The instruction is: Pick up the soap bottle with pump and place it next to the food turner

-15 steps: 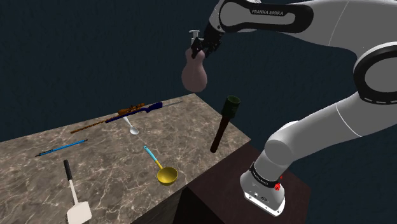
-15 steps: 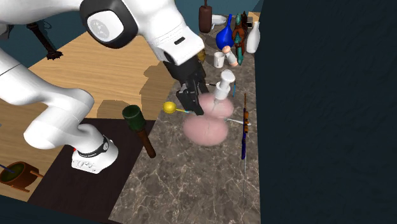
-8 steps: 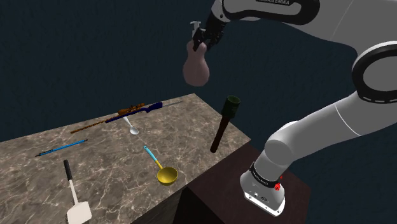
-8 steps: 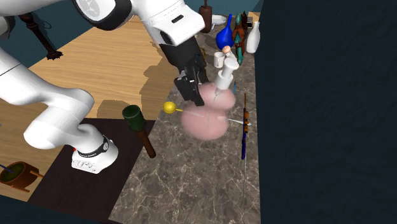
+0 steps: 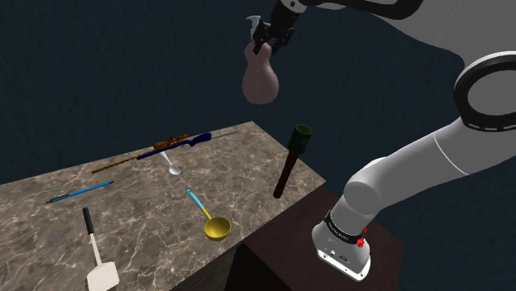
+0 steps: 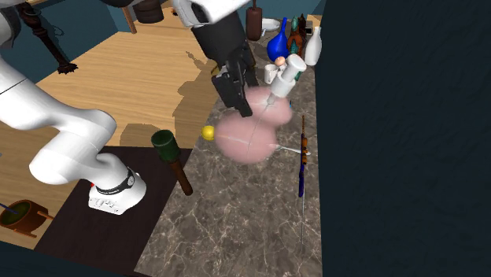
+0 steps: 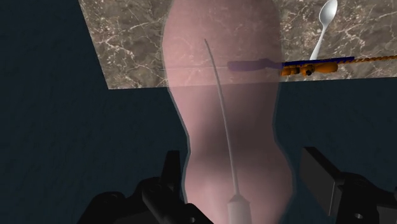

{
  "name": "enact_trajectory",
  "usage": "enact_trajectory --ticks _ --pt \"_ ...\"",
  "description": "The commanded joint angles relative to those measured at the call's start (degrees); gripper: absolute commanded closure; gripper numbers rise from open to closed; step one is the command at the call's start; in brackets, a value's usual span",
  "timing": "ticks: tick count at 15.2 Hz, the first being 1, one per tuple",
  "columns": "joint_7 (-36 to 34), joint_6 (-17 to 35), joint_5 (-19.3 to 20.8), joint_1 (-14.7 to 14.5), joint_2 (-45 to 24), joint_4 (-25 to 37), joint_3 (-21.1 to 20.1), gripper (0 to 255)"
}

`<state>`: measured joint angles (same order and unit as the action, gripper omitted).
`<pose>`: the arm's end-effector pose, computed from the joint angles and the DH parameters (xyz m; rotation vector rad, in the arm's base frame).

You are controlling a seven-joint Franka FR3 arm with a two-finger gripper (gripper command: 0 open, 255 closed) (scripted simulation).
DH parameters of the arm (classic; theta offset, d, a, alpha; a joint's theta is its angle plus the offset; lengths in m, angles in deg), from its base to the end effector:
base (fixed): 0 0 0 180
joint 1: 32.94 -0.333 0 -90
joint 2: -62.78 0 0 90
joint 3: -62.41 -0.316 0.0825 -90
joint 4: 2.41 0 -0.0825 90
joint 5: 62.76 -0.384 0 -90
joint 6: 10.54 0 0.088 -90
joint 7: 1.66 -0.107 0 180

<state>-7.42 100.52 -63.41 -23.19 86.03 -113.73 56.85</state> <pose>0.4551 -0.0226 0.6861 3.0453 -0.2682 0.6193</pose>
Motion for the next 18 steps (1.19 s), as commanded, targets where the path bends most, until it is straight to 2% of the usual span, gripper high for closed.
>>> enact_trajectory --ticks 1,10,18 --pt "-1.42 -0.88 0.23 -0.26 -0.92 1.88 -1.08 255" --pt "-14.85 -1.95 3.54 -2.81 -8.0 9.49 -11.21 255" --pt "-27.61 -5.35 10.7 -6.11 -19.13 21.72 -20.08 255"
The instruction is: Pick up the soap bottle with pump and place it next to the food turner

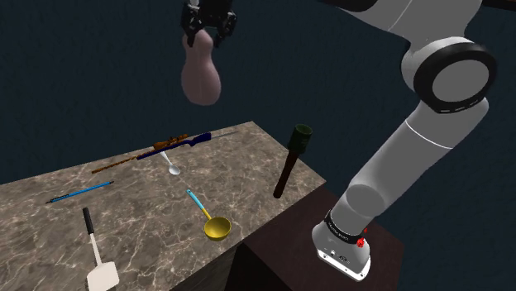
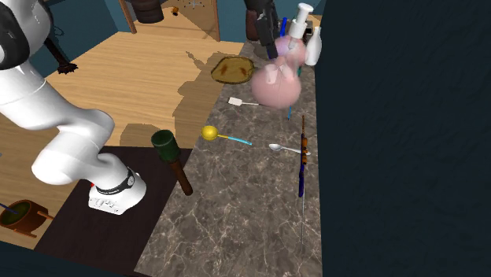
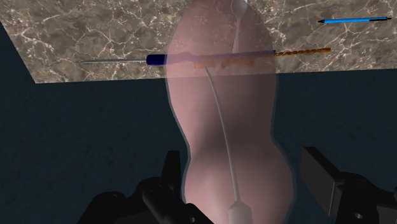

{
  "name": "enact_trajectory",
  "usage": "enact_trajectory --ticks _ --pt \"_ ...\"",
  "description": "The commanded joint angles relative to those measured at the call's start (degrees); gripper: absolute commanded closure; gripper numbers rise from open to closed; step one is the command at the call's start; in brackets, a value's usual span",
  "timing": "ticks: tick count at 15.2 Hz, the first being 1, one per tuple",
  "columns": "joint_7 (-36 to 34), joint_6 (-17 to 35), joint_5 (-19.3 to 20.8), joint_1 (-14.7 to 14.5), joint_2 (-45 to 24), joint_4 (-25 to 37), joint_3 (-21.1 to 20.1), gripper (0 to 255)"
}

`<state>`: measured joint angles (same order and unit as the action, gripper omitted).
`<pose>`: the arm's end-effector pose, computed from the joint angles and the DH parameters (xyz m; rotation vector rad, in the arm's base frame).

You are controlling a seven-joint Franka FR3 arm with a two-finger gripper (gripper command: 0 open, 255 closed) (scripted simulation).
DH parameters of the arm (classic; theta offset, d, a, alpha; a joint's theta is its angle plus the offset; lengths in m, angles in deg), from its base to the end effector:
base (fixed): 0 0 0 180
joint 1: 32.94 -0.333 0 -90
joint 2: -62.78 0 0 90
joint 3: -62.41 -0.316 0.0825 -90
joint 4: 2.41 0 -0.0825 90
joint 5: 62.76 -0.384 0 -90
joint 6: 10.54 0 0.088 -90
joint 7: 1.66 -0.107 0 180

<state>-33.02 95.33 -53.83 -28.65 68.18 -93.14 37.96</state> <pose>0.5172 0.1909 0.6961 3.0447 -0.2657 0.6179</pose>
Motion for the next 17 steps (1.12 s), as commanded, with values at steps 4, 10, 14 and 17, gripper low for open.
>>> enact_trajectory --ticks 4,10,14,17 --pt "-8.47 -3.52 6.89 -4.01 -9.06 9.91 -5.02 255" --pt "-16.23 -11.94 17.9 -14.16 -24.23 29.05 -7.94 255" --pt "-17.86 -12.87 20.31 -17.45 -28.04 32.96 -7.65 255" --pt "-18.63 -9.52 19.3 -15.79 -26.19 27.75 -7.85 255"
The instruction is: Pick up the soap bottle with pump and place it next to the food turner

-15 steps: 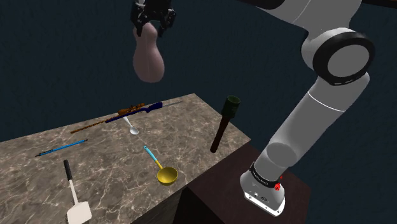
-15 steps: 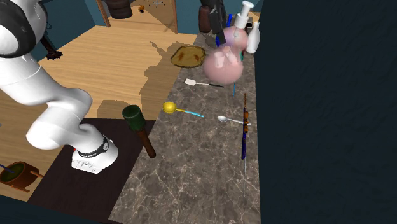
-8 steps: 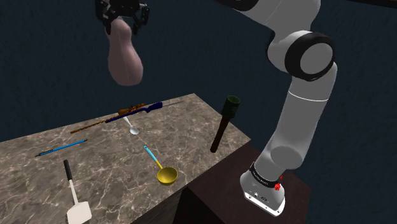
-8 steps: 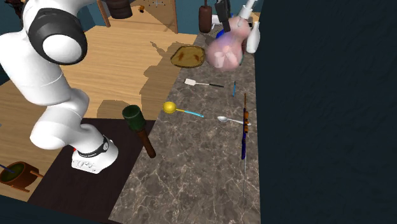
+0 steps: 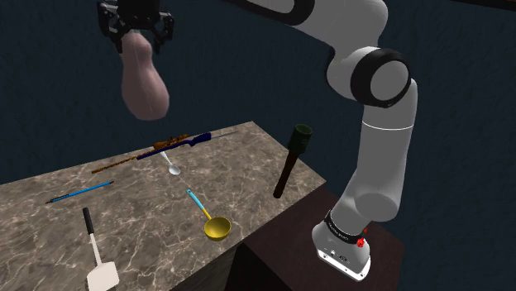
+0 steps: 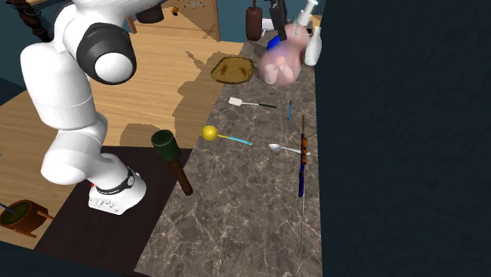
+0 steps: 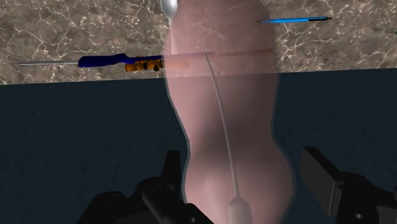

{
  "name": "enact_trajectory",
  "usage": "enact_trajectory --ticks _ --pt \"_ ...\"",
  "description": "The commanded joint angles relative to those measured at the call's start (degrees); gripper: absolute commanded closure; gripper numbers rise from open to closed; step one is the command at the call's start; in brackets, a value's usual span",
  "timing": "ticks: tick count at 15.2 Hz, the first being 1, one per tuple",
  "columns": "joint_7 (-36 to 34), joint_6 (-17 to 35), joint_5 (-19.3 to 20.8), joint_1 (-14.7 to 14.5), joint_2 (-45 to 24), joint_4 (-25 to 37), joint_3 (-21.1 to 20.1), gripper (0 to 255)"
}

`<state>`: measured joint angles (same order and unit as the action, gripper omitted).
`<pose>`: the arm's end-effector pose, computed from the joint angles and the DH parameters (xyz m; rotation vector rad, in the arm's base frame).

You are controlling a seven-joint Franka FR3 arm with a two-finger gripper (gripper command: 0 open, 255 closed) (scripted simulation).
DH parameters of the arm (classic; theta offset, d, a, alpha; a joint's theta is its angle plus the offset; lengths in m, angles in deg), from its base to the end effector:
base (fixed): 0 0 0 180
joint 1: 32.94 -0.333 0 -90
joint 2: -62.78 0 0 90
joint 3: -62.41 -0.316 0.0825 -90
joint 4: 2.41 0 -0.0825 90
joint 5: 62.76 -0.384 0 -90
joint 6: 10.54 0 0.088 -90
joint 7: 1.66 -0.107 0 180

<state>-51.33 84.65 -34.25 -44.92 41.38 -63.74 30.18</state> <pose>0.5594 0.3543 0.6732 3.0443 -0.2679 0.6183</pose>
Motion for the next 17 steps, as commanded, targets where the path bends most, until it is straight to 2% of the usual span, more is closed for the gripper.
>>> enact_trajectory --ticks 1,8,17 --pt "-0.55 2.22 -0.55 0.94 1.13 -3.21 -0.1 255" --pt "-2.03 8.87 -1.8 3.29 3.82 -12.47 -0.14 255" --pt "-3.94 16.28 -2.06 4.94 5.49 -21.58 0.1 255"
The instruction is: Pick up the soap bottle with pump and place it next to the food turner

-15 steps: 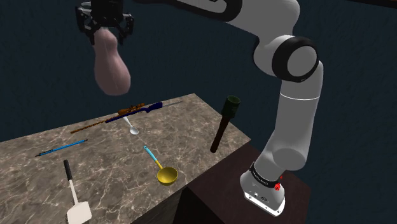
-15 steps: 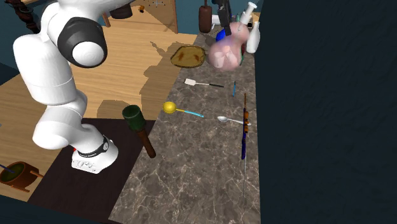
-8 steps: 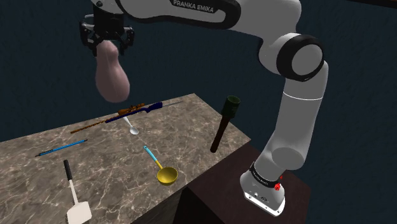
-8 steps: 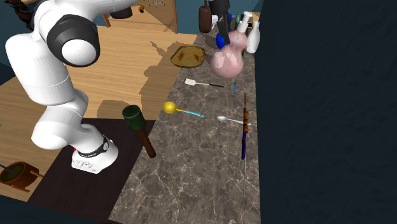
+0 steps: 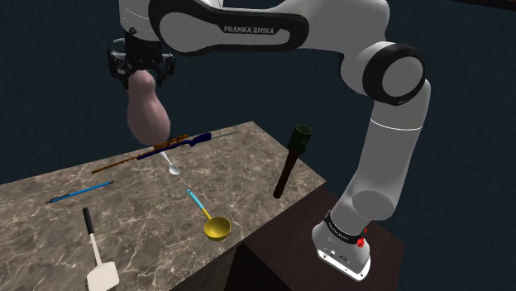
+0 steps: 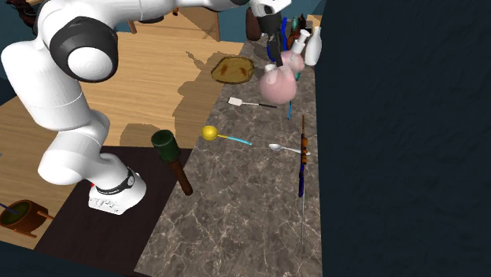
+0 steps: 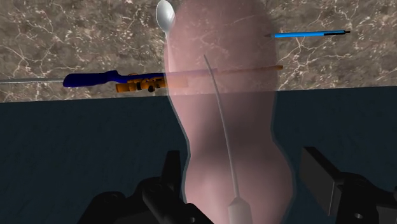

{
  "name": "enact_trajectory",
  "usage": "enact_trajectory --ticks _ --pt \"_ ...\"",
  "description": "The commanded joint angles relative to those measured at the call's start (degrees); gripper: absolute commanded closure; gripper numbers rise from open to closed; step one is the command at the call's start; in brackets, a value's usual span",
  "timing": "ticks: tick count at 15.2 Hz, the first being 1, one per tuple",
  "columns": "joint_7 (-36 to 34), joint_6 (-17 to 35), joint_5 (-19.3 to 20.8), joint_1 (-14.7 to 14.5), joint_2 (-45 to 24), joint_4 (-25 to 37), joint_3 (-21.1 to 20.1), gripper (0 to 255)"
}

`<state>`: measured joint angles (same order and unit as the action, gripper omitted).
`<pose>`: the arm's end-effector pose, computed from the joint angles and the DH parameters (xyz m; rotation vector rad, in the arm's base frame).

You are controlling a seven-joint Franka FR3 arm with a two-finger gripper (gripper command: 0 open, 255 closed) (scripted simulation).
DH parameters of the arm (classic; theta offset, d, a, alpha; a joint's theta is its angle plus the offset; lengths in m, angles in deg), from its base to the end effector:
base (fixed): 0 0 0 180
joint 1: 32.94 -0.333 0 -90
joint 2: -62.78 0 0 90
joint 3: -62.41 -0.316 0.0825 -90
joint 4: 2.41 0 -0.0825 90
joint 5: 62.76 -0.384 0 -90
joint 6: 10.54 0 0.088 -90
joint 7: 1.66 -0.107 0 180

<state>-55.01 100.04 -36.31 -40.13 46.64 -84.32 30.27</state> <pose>0.5596 0.3545 0.5834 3.0440 -0.2685 0.6187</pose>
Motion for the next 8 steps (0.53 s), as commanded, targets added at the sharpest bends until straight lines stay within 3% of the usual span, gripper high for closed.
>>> enact_trajectory --ticks 1,8 --pt "-0.49 1.65 0.05 0.27 0.32 -1.87 0.05 255" --pt "-2.21 6.76 0.76 0.86 0.49 -7.36 0.4 255"
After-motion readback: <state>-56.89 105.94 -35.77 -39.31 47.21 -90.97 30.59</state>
